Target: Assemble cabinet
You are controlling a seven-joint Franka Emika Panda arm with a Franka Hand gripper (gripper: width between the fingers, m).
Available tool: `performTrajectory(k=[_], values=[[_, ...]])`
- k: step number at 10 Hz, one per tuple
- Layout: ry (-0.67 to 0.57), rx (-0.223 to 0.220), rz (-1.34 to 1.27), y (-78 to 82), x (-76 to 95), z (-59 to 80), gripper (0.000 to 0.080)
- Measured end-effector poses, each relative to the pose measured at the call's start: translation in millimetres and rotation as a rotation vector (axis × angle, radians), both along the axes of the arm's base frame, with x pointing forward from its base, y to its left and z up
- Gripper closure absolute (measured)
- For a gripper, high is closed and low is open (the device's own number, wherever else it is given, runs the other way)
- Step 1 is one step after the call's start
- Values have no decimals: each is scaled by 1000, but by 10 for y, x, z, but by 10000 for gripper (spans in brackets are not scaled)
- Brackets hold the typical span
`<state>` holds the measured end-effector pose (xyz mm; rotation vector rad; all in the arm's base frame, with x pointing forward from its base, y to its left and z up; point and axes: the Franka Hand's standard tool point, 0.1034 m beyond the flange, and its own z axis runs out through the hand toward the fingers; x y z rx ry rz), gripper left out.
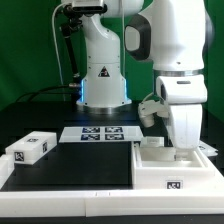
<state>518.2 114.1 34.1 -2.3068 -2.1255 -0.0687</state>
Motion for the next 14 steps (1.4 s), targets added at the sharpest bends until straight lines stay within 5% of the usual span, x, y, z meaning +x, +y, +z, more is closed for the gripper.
performTrajectory(k=[3, 5, 8, 14], values=[[-18, -10, 11, -8, -150, 246, 2], [-13, -16, -6, 6, -399, 343, 2], [8, -21, 55, 176, -745, 298, 2], [-14, -12, 187, 165, -721, 295, 2]])
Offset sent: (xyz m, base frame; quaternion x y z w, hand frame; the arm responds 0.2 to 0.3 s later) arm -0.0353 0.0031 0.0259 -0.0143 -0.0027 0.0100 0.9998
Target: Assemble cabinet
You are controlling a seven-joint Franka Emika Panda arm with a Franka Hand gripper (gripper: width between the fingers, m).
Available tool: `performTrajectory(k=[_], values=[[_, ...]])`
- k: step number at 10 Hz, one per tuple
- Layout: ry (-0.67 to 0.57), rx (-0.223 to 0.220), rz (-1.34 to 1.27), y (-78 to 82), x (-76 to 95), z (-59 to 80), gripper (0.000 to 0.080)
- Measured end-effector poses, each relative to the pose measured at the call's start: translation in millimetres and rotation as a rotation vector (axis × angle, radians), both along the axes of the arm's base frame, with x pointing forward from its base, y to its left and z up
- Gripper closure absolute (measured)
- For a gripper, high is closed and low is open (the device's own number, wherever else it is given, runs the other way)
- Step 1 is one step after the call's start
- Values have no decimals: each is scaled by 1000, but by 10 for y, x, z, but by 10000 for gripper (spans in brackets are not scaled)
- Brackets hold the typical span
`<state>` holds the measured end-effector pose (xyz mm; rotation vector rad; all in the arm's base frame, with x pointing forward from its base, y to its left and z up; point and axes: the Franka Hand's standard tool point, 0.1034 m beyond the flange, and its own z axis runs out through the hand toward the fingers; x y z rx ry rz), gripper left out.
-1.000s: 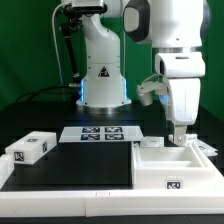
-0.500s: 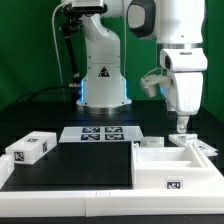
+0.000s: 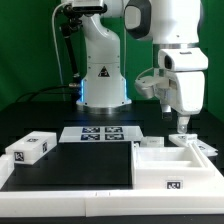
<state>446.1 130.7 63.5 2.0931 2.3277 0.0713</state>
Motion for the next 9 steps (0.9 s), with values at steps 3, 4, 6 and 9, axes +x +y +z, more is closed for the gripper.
performTrajectory(k=[3, 4, 6, 9], values=[[-16, 29, 36, 255, -177, -59, 2], [-7, 30, 41, 337, -243, -105, 2], [-8, 29, 28, 279, -207, -104, 2], [1, 40, 41, 345, -330, -198, 2]])
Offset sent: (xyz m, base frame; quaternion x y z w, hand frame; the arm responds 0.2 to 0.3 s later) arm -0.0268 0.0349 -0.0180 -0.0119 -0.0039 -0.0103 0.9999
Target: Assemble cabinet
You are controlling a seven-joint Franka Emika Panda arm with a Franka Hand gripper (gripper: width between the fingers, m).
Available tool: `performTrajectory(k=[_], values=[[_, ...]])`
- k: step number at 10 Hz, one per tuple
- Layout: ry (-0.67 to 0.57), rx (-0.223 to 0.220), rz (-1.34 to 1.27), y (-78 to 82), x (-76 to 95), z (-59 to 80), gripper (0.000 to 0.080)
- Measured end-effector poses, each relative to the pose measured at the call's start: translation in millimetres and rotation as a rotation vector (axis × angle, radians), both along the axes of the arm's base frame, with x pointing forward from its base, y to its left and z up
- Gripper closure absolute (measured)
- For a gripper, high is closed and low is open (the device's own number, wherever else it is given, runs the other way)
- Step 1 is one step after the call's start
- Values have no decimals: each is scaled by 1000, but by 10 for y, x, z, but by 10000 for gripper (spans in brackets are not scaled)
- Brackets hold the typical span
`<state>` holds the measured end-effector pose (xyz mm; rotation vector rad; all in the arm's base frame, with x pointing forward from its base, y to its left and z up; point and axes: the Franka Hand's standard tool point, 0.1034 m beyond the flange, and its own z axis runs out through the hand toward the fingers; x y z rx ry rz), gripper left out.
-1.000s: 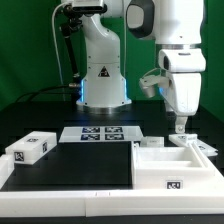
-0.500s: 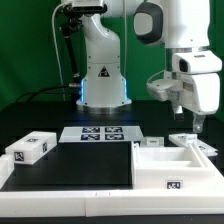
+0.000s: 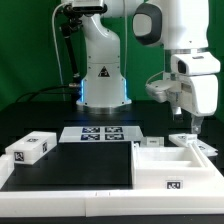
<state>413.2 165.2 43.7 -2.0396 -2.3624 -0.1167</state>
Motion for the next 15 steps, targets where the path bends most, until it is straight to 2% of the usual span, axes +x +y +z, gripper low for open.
performTrajectory(k=[4, 7, 15], values=[[39, 15, -7, 37, -233, -236, 2], [38, 21, -22, 81, -237, -251, 2], [51, 20, -27, 66, -251, -309, 2]])
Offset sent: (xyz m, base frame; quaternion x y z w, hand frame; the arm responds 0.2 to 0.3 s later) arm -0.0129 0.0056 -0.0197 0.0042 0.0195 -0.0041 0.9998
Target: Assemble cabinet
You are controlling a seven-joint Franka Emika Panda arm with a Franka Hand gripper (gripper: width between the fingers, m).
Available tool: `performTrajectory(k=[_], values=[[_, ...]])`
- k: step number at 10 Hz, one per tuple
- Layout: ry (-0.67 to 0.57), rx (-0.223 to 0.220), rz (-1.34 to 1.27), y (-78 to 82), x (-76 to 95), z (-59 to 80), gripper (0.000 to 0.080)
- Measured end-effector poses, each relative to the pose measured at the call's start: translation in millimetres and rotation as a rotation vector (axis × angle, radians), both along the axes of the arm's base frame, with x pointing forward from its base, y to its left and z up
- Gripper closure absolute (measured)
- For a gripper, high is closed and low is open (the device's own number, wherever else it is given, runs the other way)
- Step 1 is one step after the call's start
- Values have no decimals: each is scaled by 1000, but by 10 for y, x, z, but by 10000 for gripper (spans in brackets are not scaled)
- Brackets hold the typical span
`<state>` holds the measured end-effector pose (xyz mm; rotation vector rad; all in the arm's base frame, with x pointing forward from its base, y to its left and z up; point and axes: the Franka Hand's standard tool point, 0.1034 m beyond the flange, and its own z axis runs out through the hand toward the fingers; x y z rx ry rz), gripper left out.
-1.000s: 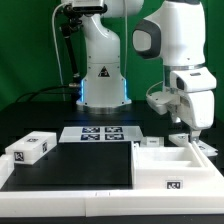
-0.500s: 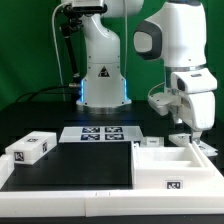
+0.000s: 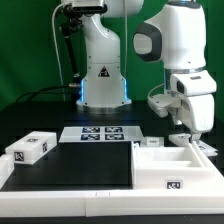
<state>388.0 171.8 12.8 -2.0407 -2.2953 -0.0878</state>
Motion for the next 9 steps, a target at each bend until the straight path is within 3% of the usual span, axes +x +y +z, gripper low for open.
performTrajectory(k=[2, 5, 6, 8, 9], values=[[0, 0, 0, 1, 1, 0, 2], [-8, 1, 2, 19, 43, 25, 402], [-11, 1, 2, 23, 62, 38, 402], [-10, 1, 1, 24, 74, 34, 720], [-12, 3, 0, 26, 83, 34, 732]])
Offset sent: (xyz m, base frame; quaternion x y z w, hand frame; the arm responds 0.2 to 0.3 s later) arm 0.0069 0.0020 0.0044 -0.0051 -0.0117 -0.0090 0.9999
